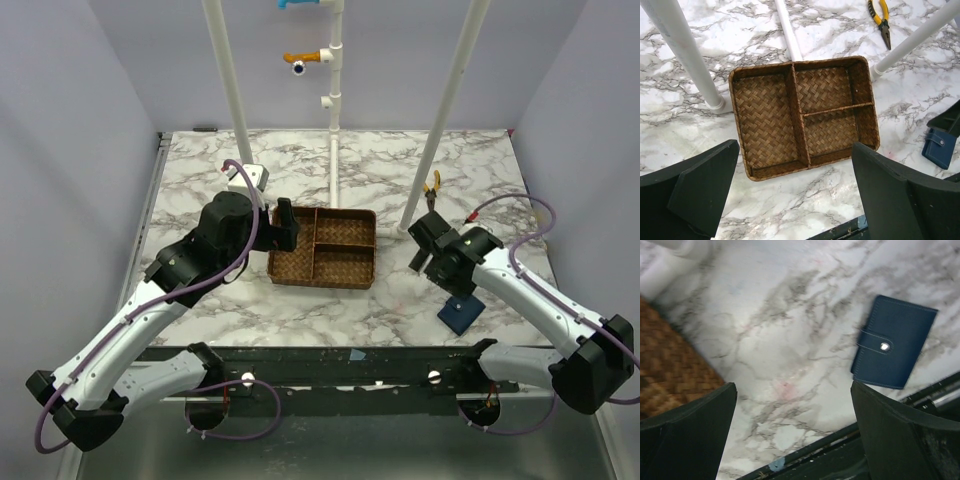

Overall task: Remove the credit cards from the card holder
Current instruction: Move the card holder to the corner of the board.

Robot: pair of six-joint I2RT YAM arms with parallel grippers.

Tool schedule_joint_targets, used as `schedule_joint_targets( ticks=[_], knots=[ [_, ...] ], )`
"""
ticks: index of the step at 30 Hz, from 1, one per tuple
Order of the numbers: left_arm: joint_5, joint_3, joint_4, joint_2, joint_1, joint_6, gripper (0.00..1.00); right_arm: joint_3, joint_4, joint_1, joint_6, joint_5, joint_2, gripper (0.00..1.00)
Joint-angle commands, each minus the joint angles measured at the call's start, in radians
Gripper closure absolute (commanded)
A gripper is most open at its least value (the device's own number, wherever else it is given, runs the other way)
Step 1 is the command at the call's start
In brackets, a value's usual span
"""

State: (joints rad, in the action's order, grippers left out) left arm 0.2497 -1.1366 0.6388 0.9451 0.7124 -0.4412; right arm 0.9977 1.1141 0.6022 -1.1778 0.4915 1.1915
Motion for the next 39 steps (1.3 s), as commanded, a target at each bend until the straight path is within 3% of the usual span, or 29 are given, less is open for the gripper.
schedule_joint_targets(
  ticks=[1, 7, 14, 17, 26, 39],
  knots=[
    [-0.025, -0.002, 0.01, -0.02, -0.011, 0.015, 0.02, -0.075, 0.142, -0.031, -0.159, 0.002, -0.062, 0.0],
    [-0.039, 0.004, 0.0, -0.029, -0.016, 0.012, 0.02, -0.168, 0.164, -0.125, -0.194, 0.037, -0.095, 0.0],
    [-0.044, 0.009, -0.005, -0.028, -0.019, 0.019, 0.01, -0.222, -0.007, -0.341, -0.056, -0.018, -0.116, 0.0],
    [-0.053, 0.014, -0.01, -0.028, -0.02, 0.019, 0.01, -0.261, -0.104, -0.428, -0.007, -0.11, -0.09, 0.0],
    [-0.055, 0.022, -0.001, -0.04, -0.028, 0.016, 0.02, -0.361, -0.266, -0.511, 0.017, -0.157, -0.025, 0.0],
    [-0.106, 0.037, -0.004, -0.009, -0.033, -0.023, 0.02, -0.389, -0.432, -0.512, 0.129, -0.248, 0.004, 0.33]
  ],
)
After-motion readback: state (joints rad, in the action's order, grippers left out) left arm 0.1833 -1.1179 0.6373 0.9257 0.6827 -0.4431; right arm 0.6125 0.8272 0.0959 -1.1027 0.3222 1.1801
